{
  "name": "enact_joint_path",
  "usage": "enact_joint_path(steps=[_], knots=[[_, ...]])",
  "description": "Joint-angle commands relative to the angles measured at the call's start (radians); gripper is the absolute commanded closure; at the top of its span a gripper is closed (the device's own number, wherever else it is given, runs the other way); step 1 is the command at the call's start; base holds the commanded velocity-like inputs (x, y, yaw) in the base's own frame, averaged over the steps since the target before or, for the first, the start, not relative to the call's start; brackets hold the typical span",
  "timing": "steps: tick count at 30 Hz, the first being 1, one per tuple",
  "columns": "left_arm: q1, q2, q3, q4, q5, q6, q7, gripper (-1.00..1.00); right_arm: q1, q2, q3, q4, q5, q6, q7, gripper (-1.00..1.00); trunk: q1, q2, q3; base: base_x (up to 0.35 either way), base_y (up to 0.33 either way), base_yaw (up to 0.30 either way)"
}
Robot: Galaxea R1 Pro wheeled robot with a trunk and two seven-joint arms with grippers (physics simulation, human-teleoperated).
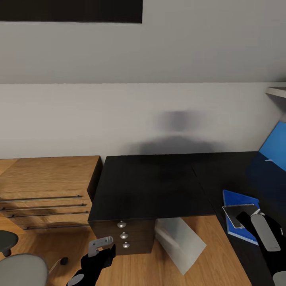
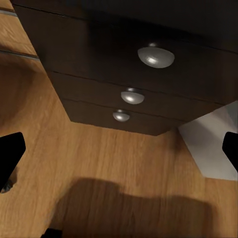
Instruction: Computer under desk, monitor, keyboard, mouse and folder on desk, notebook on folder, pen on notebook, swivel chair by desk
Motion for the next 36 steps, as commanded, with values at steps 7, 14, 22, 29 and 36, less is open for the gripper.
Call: enact_joint_path(steps=[7, 14, 22, 29, 36], knots=[[-0.001, 0.001, -0.059, 0.002, 0.0, 0.0, 0.014, -1.0, -0.001, 0.001, 0.001, 0.001, 0.031, -0.05, -0.002, 1.0, 0.0, -0.001, -0.002, 0.128, -0.059, 0.0], [-0.001, 0.003, -0.085, 0.0, -0.001, -0.001, 0.014, -1.0, -0.001, 0.001, 0.001, 0.054, 0.077, -0.089, 0.098, 1.0, 0.0, -0.001, -0.002, 0.155, -0.004, 0.0], [-0.001, 0.002, -0.096, 0.0, 0.0, -0.001, 0.013, -1.0, -0.002, -0.001, 0.0, 0.089, 0.08, -0.091, 0.114, 1.0, 0.0, -0.001, -0.002, 0.128, 0.0, 0.0], [-0.001, 0.001, -0.132, -0.004, 0.001, -0.001, 0.016, -1.0, -0.003, -0.003, 0.0, 0.109, 0.082, -0.12, 0.115, 1.0, 0.004, -0.008, -0.005, 0.007, 0.0, 0.0], [-0.001, -0.01, -0.135, -0.008, 0.0, -0.001, 0.019, -1.0, -0.041, -0.001, -0.001, 0.183, 0.171, -0.14, 0.115, 1.0, 0.031, -0.057, -0.027, 0.0, 0.0, 0.0]])
